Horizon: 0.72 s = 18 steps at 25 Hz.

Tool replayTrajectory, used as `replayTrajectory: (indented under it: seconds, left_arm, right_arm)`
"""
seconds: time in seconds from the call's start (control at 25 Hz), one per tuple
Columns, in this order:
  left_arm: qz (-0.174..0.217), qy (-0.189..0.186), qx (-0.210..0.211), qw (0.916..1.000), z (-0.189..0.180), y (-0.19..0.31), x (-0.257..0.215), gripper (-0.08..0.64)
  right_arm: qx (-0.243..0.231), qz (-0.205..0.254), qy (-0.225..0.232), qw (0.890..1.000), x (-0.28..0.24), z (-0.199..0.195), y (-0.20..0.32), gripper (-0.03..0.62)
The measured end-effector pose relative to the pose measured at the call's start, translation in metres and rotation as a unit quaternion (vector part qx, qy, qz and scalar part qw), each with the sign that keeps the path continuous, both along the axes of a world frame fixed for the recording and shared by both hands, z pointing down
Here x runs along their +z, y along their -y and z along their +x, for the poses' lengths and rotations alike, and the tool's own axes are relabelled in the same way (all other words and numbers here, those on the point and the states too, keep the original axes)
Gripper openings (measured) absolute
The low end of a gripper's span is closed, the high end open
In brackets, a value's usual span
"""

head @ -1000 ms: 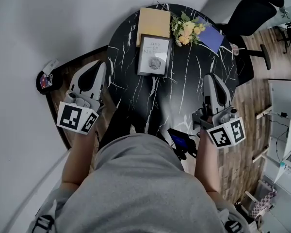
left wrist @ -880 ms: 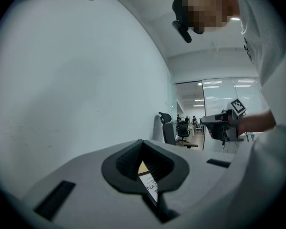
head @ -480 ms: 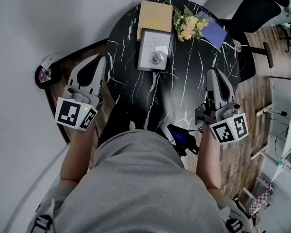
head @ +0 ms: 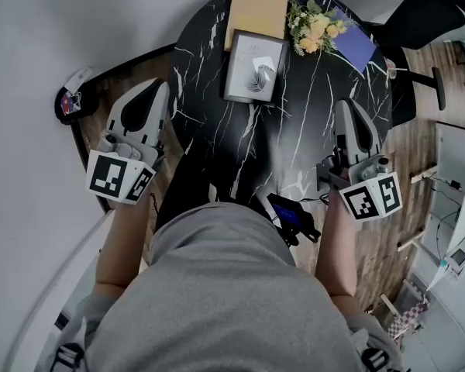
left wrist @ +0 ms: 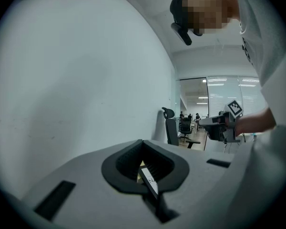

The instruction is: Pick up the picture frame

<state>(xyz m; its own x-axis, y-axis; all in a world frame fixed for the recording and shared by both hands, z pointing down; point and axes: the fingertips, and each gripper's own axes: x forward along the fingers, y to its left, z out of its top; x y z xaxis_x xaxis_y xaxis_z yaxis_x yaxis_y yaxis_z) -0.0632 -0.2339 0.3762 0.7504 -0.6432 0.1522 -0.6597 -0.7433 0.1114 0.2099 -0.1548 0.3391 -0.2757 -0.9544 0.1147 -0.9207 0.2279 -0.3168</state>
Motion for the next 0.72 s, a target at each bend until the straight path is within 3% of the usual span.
replayTrajectory:
  seconds: [0.24,0.52,0.72]
  left_arm:
    - [-0.009,0.005,-0.010,0.9999,-0.003,0.003,0.011,0.006]
    - [-0.022,0.008,-0.013,0.9997,-0.001,0.004,0.023,0.006]
    - [-0.028,0.008,-0.012,0.9995,0.004,0.006,0.031,0.006]
  right_arm:
    - [-0.015,-0.027,-0.008,0.999,0.025,0.004,0.016,0.028]
    - [-0.032,-0.061,-0.053,0.996,0.062,0.012,0.034,0.028]
    - [-0.033,-0.081,-0.047,0.995,0.084,0.015,0.039,0.028]
